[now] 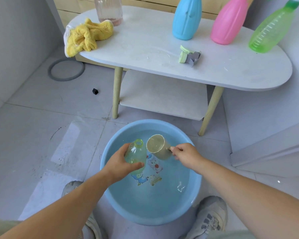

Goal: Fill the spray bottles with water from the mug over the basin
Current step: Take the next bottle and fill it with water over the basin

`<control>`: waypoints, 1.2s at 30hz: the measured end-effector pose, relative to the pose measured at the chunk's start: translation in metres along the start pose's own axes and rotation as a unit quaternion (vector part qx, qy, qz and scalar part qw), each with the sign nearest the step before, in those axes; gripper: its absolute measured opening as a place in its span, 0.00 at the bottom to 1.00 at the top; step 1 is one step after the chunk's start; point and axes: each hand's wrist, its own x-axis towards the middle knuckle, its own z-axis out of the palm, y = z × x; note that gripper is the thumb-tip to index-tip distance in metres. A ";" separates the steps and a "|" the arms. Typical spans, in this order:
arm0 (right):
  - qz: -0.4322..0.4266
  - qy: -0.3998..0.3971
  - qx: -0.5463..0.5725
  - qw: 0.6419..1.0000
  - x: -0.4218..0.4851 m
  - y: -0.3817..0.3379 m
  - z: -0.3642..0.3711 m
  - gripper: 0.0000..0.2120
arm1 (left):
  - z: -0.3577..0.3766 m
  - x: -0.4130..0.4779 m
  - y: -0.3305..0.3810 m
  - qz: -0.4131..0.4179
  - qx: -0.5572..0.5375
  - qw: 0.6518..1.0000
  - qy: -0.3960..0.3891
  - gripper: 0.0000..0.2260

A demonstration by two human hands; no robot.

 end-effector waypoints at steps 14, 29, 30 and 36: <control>-0.085 0.035 0.087 0.992 -0.063 -0.055 -0.069 0.15 | 0.004 -0.007 0.021 0.049 -0.019 0.999 -0.009 0.28; -0.198 0.091 0.000 0.976 -0.105 -0.086 -0.105 0.13 | -0.003 -0.012 0.059 0.091 -0.023 0.996 0.001 0.29; -0.203 0.094 -0.001 0.975 -0.106 -0.087 -0.105 0.13 | -0.003 -0.012 0.060 0.092 -0.026 0.995 0.002 0.28; -0.218 0.101 -0.012 0.971 -0.109 -0.092 -0.108 0.14 | -0.004 -0.009 0.063 0.094 -0.035 0.995 0.005 0.28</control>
